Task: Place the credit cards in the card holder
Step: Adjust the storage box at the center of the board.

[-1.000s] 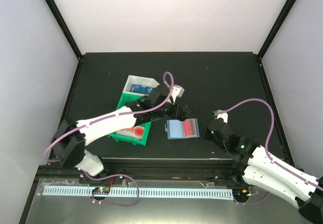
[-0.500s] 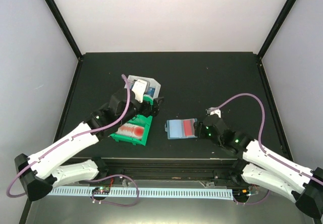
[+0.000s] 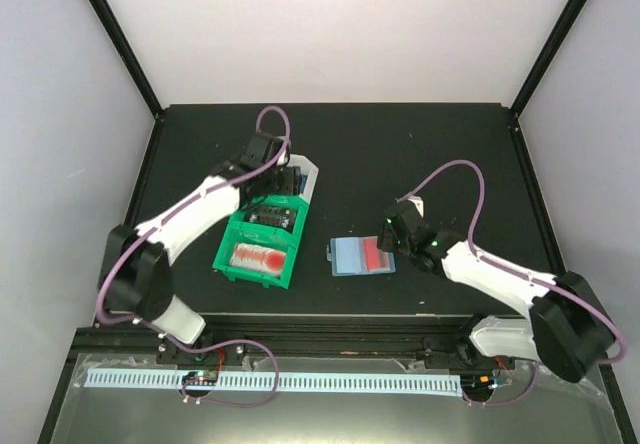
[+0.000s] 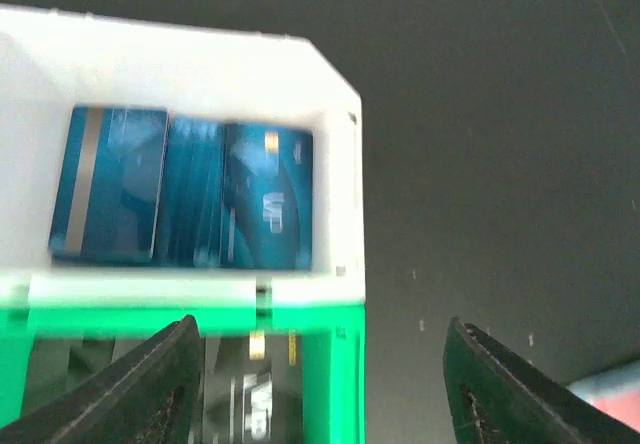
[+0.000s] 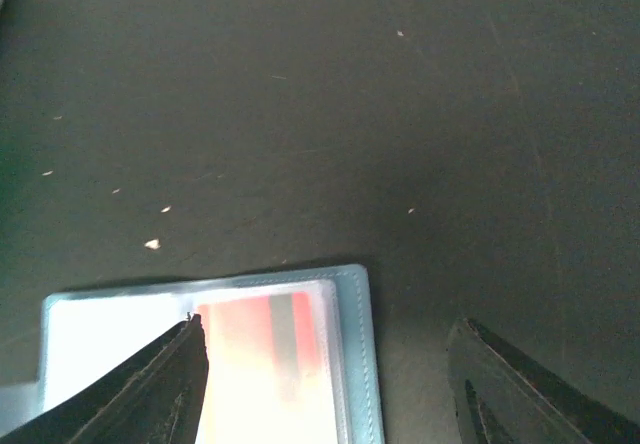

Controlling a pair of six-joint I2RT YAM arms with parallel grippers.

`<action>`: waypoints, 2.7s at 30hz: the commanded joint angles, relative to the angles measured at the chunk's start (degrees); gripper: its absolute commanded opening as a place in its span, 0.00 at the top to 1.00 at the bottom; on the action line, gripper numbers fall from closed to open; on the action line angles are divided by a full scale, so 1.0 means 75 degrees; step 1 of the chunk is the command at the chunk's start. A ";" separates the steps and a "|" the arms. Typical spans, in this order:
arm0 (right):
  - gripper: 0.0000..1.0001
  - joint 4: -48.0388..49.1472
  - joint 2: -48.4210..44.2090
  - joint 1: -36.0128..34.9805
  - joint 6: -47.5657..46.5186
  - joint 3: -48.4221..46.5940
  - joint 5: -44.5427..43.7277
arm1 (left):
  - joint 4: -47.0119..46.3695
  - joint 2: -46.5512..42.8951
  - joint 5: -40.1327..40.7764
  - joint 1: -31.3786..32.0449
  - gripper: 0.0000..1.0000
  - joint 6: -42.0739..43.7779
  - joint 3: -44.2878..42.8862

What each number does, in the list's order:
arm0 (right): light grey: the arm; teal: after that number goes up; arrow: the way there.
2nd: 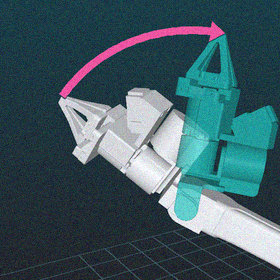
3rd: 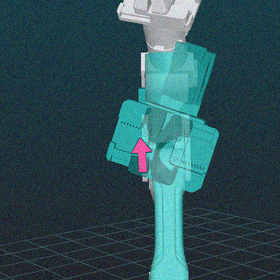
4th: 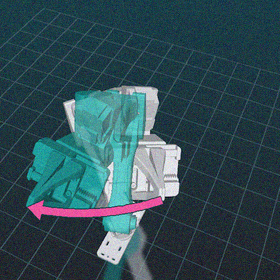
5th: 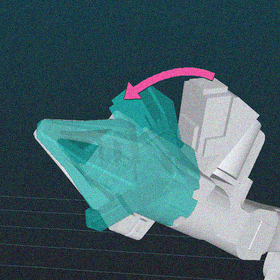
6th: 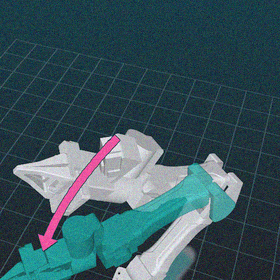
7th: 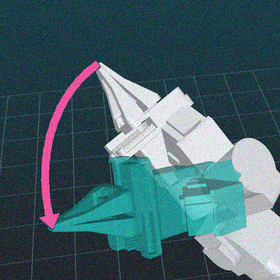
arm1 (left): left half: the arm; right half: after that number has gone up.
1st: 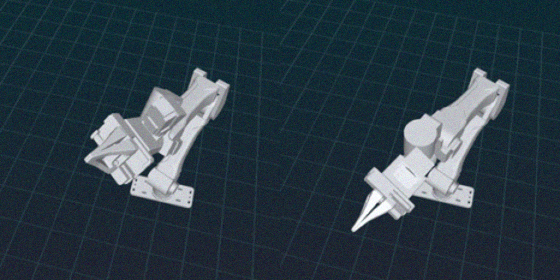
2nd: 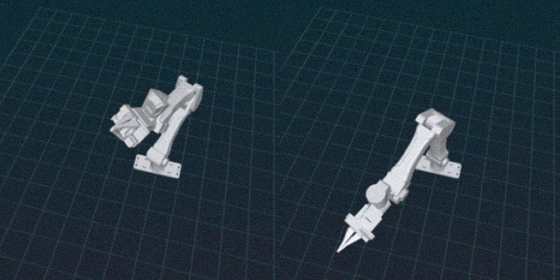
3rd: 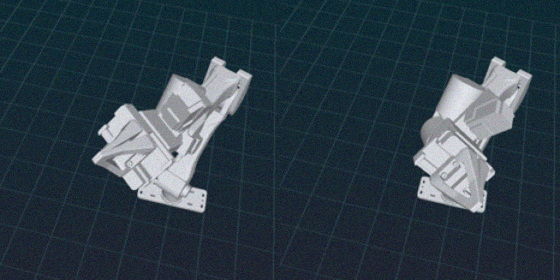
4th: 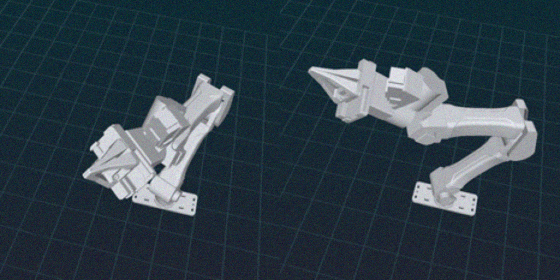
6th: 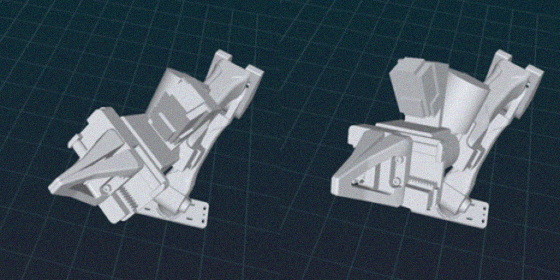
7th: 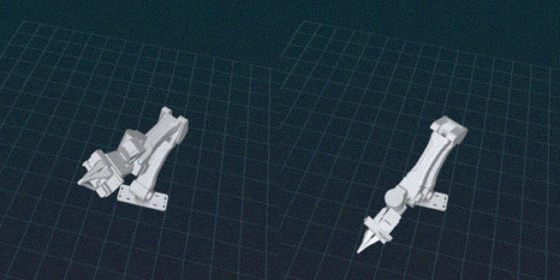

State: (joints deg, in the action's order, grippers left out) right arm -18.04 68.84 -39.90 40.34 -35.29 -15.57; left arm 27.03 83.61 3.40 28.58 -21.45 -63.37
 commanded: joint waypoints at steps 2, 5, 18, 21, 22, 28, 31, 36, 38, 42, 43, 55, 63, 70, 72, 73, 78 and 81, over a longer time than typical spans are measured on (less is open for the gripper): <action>0.34 0.0086 0.0987 0.0348 0.0193 -0.0597 0.0062 | 0.1356 0.2142 -0.0839 -0.0691 0.36 0.0156 -0.2586; 0.35 -0.0112 0.1474 0.0374 0.0263 -0.0778 0.0263 | 0.2210 0.2905 -0.0933 -0.0802 0.40 0.0336 -0.3640; 0.37 -0.1540 0.3378 0.0381 -0.0647 -0.3166 0.1249 | 0.3240 0.0466 -0.1398 -0.0825 0.46 0.0205 -0.0784; 0.37 -0.1628 0.3781 0.0384 -0.0886 -0.3749 0.1331 | 0.3575 0.0272 -0.0901 -0.0967 0.47 0.0223 -0.0334; 0.37 -0.1652 0.3908 0.0396 -0.0970 -0.3916 0.1372 | 0.3625 0.0252 -0.0814 -0.1041 0.48 0.0224 -0.0207; 0.37 -0.1602 0.4447 0.0406 -0.1273 -0.4607 0.1432 | 0.3566 0.0277 -0.0674 -0.1715 0.48 0.0387 0.0295; 0.37 -0.1640 0.4610 0.0433 -0.1380 -0.4814 0.1432 | 0.3436 0.0369 -0.0535 -0.1970 0.48 0.0549 0.0286; 0.37 -0.1657 0.4661 0.0527 -0.1479 -0.4881 0.1415 | 0.3328 0.0756 -0.0154 -0.2425 0.48 0.0923 0.0060; 0.37 -0.1666 0.4673 0.0580 -0.1510 -0.4892 0.1386 | 0.3229 0.0900 0.0040 -0.2571 0.48 0.1064 -0.0044; 0.37 -0.1672 0.4694 0.0715 -0.1564 -0.4920 0.1373 | 0.3116 0.1248 0.0341 -0.2743 0.48 0.1301 -0.0455; 0.37 -0.1672 0.4696 0.0750 -0.1567 -0.4927 0.1384 | 0.3122 0.1346 0.0365 -0.2769 0.48 0.1321 -0.0582; 0.37 -0.1811 0.4825 0.0986 -0.1736 -0.5114 0.1498 | 0.2539 0.2390 0.0925 -0.2791 0.60 0.2143 -0.1905; 0.37 -0.1932 0.4755 0.1025 -0.1859 -0.5096 0.1480 | 0.2038 0.3060 0.0759 -0.2791 0.63 0.2757 -0.2579; 0.37 -0.1916 0.4577 0.1031 -0.1873 -0.4957 0.1599 | 0.1950 0.3570 0.0940 -0.2796 0.60 0.2852 -0.3528; 0.37 -0.1882 0.4528 0.1031 -0.1855 -0.4909 0.1655 | 0.1984 0.3641 0.0851 -0.2814 0.59 0.2796 -0.3765; 0.37 -0.1869 0.4516 0.1031 -0.1843 -0.4890 0.1684 | 0.1968 0.3690 0.0709 -0.2814 0.58 0.2791 -0.3889; 0.37 -0.1790 0.4489 0.1039 -0.1863 -0.4868 0.1858 | 0.2447 0.3816 0.0089 -0.2784 0.52 0.2612 -0.4549; 0.37 -0.1736 0.4415 0.1059 -0.1881 -0.4870 0.1907 | 0.2629 0.3345 -0.0383 -0.2739 0.49 0.2445 -0.4317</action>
State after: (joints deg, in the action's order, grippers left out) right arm -32.16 104.44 -32.42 27.05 -72.20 -2.44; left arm 44.51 111.79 5.72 7.94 -1.50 -95.33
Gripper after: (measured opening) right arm 0.632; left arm 0.492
